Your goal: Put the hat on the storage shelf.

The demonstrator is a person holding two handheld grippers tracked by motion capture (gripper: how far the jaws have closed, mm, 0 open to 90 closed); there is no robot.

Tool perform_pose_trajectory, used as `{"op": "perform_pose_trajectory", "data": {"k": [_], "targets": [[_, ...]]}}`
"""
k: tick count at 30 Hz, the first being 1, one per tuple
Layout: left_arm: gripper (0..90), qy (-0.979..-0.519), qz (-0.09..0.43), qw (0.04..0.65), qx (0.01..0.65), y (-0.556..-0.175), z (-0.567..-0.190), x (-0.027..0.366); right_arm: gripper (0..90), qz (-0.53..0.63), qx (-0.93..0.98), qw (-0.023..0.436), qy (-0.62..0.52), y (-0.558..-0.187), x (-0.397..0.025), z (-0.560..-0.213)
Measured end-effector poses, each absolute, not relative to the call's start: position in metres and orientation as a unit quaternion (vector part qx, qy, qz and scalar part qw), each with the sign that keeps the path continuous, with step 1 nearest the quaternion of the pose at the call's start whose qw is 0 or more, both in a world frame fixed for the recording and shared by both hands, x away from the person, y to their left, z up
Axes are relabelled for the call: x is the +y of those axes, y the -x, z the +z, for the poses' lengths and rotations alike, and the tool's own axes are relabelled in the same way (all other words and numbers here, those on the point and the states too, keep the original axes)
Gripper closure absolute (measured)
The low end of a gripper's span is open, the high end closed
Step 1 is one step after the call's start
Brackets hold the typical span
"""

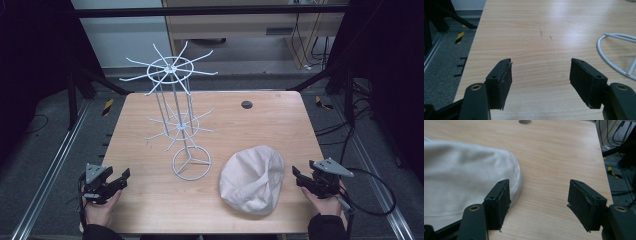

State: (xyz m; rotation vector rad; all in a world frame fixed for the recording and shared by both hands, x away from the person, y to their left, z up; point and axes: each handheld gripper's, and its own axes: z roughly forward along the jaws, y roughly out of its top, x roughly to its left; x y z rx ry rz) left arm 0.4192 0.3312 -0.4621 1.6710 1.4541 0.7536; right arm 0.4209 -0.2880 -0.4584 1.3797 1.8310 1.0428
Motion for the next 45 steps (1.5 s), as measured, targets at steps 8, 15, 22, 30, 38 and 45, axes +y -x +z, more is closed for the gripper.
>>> {"op": "perform_pose_trajectory", "data": {"k": [8, 15, 22, 30, 38, 45], "targets": [[35.3, -0.664, 0.292, 0.383, 0.572, -0.417, -0.461, 0.331, 43.5, 0.412, 0.713, 0.282, -0.493, -0.415, -0.279, -0.442], [39.6, -0.662, 0.291, 0.385, 0.574, -0.416, -0.46, 0.331, 67.8, 0.415, 0.734, 0.263, -0.469, -0.403, -0.272, -0.429], [46.4, -0.666, 0.283, 0.384, 0.574, -0.415, -0.459, 0.33, 89.4, 0.417, 0.771, 0.215, -0.431, -0.391, -0.263, -0.427], [50.4, -0.673, 0.278, 0.38, 0.571, -0.416, -0.458, 0.328, 90.0, 0.422, 0.798, 0.16, -0.4, -0.385, -0.251, -0.43], [52.6, -0.678, 0.275, 0.377, 0.568, -0.416, -0.459, 0.327, 90.0, 0.418, 0.822, 0.125, -0.365, -0.38, -0.232, -0.437], [53.7, -0.679, 0.274, 0.376, 0.567, -0.416, -0.459, 0.326, 90.0, 0.428, 0.821, 0.113, -0.361, -0.38, -0.225, -0.44]]}}
